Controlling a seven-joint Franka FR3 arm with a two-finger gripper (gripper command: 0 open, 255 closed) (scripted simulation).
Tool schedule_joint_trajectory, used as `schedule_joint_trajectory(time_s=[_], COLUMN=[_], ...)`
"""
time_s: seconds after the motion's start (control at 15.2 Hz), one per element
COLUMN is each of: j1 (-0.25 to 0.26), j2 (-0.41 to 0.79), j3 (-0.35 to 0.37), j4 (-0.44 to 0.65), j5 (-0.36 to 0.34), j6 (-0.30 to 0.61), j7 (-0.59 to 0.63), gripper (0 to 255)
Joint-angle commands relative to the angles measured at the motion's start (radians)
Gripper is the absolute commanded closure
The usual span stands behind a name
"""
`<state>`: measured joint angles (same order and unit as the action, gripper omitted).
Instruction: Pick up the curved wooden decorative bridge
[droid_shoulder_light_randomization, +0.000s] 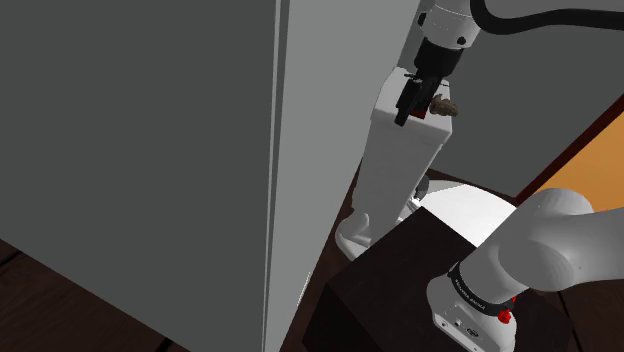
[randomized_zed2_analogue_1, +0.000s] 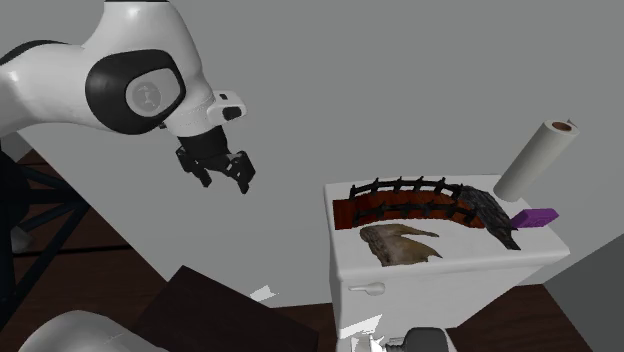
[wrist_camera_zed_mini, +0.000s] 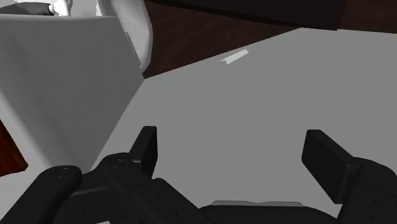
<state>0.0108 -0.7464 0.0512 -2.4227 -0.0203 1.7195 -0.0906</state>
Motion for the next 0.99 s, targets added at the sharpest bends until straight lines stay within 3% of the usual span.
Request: schedule_joint_trajectory(time_s=[0.0,0.92], j1=[0.0,-0.19], j2=[0.0,0.505], j3=[0.0,-0.144], j4=[0.0,0.478], j5=[0.0,0.022], j6=[0.0,-0.075], j7=[0.0,0.21], gripper=[0,0])
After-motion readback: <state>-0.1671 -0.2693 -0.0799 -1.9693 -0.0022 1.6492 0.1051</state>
